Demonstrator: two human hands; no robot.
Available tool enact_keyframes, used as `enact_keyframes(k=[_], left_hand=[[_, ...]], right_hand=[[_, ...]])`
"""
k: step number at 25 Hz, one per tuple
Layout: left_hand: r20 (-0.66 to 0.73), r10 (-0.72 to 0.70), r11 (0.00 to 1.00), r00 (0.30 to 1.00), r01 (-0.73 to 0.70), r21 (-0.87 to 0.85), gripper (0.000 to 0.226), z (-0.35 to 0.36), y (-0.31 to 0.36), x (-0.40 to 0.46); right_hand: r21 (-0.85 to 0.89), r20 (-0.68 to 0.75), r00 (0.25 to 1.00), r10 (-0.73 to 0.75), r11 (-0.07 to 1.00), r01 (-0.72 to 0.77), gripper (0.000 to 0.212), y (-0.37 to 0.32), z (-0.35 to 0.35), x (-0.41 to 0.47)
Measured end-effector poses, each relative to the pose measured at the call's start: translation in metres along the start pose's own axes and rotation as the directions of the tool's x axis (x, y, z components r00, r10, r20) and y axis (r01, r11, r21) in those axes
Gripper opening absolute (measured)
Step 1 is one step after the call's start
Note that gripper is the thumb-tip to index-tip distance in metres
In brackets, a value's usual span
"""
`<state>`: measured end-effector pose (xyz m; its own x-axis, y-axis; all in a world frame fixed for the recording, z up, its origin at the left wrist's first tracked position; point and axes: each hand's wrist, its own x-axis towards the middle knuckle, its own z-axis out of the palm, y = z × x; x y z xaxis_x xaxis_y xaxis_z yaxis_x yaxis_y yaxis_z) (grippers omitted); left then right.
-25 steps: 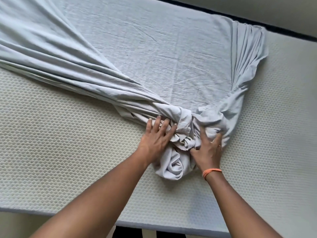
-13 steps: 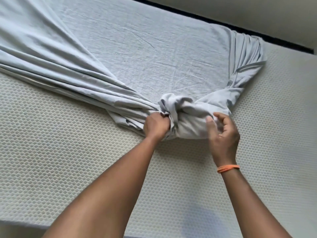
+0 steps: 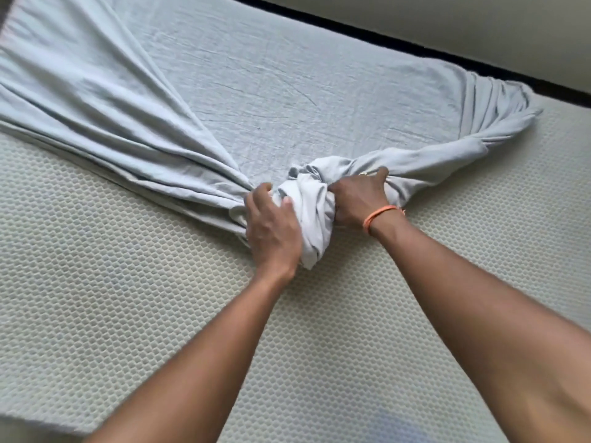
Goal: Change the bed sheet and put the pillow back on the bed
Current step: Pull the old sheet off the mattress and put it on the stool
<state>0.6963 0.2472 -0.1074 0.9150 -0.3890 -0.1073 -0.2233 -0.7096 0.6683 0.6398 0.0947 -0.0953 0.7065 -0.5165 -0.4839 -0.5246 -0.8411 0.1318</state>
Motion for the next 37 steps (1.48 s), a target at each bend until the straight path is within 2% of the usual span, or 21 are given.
enact_keyframes(k=[1, 2, 3, 4, 5, 7, 9, 11, 12, 13, 14, 15, 16, 17, 18, 20, 23, 27, 30, 34, 37], left_hand=[[-0.032, 0.321, 0.947, 0.947, -0.320, 0.042, 0.043, -0.013, 0.014, -0.007], [0.067, 0.575, 0.806, 0.815, -0.579, 0.119, 0.053, -0.021, 0.022, -0.013], [0.254, 0.703, 0.636, 0.664, -0.747, 0.194, 0.069, -0.015, 0.016, -0.015], [0.434, 0.678, 0.518, 0.593, -0.805, 0.289, 0.088, -0.014, 0.014, -0.014], [0.563, 0.581, 0.474, 0.588, -0.806, 0.354, 0.103, -0.011, 0.009, -0.006], [0.630, 0.440, 0.506, 0.640, -0.756, 0.415, 0.107, -0.010, 0.002, 0.012], [0.600, 0.423, 0.586, 0.679, -0.710, 0.391, 0.084, -0.009, -0.006, 0.026], [0.537, 0.363, 0.761, 0.762, -0.575, 0.301, 0.051, -0.010, -0.013, 0.040], [0.506, 0.272, 0.865, 0.819, -0.438, 0.244, 0.044, -0.012, -0.016, 0.046], [0.505, 0.140, 0.950, 0.852, -0.259, 0.173, 0.043, -0.016, -0.020, 0.055], [0.533, 0.000, 0.995, 0.846, -0.054, 0.087, 0.046, -0.020, -0.025, 0.066], [0.565, -0.109, 0.992, 0.818, 0.124, 0.012, 0.052, -0.024, -0.031, 0.077], [0.586, -0.167, 0.970, 0.793, 0.237, -0.045, 0.059, -0.029, -0.037, 0.083], [0.602, -0.195, 0.954, 0.774, 0.292, -0.066, 0.064, -0.035, -0.041, 0.083], [0.614, -0.195, 0.951, 0.765, 0.300, -0.071, 0.066, -0.040, -0.045, 0.078], [0.648, -0.156, 0.959, 0.746, 0.272, -0.081, 0.055, -0.051, -0.055, 0.058], [0.716, -0.091, 0.884, 0.692, 0.387, -0.262, 0.020, -0.081, -0.064, 0.029], [0.743, -0.142, 0.786, 0.654, 0.531, -0.317, 0.022, -0.126, -0.094, 0.018], [0.725, -0.201, 0.769, 0.659, 0.565, -0.300, 0.020, -0.136, -0.122, 0.008], [0.646, -0.256, 0.892, 0.719, 0.434, -0.130, 0.034, -0.170, -0.182, -0.016], [0.584, -0.320, 0.913, 0.746, 0.408, -0.020, 0.042, -0.202, -0.207, -0.037]], right_hand=[[0.017, 0.029, 0.999, 0.020, 1.000, -0.021, 0.030, 0.001, -0.008, 0.002], [0.059, 0.095, 0.995, 0.025, 0.998, -0.030, 0.026, 0.004, -0.016, 0.006], [0.118, 0.208, 0.978, -0.002, 0.993, -0.023, 0.022, 0.006, -0.025, 0.008], [0.179, 0.333, 0.940, -0.067, 0.984, 0.007, 0.019, 0.007, -0.035, 0.009], [0.228, 0.435, 0.888, -0.150, 0.972, 0.053, 0.020, 0.005, -0.045, 0.009], [0.247, 0.530, 0.815, -0.235, 0.962, 0.117, 0.028, -0.004, -0.056, 0.011], [0.234, 0.476, 0.854, -0.209, 0.966, 0.106, 0.037, -0.015, -0.051, 0.009], [0.317, 0.147, 0.988, -0.046, 0.949, -0.003, 0.054, -0.019, -0.034, -0.002], [0.382, -0.065, 0.991, 0.119, 0.920, -0.086, 0.067, -0.016, -0.025, -0.008], [0.478, -0.232, 0.913, 0.336, 0.857, -0.194, 0.078, -0.012, -0.019, -0.012], [0.618, -0.253, 0.782, 0.569, 0.717, -0.322, 0.087, -0.005, -0.012, -0.013], [0.778, -0.077, 0.671, 0.737, 0.465, -0.422, 0.098, 0.001, -0.009, -0.011], [0.891, 0.204, 0.620, 0.757, 0.119, -0.439, 0.112, 0.005, -0.009, -0.007], [0.901, 0.417, 0.629, 0.656, -0.208, -0.381, 0.126, 0.008, -0.008, 0.001], [0.856, 0.506, 0.663, 0.552, -0.414, -0.309, 0.135, 0.006, -0.009, 0.009], [0.820, 0.511, 0.671, 0.537, -0.538, -0.193, 0.140, 0.002, -0.016, 0.031], [0.920, 0.384, 0.641, 0.665, -0.335, -0.203, 0.111, -0.013, -0.035, 0.057], [0.887, 0.076, 0.780, 0.621, 0.315, -0.338, 0.020, -0.044, -0.069, 0.053], [0.770, -0.152, 0.847, 0.509, 0.599, -0.222, 0.024, -0.093, -0.079, 0.007], [0.696, -0.280, 0.936, 0.215, 0.717, 0.044, 0.025, -0.182, -0.043, -0.080], [0.690, -0.163, 0.961, 0.221, 0.722, -0.049, 0.031, -0.216, -0.021, -0.110]])
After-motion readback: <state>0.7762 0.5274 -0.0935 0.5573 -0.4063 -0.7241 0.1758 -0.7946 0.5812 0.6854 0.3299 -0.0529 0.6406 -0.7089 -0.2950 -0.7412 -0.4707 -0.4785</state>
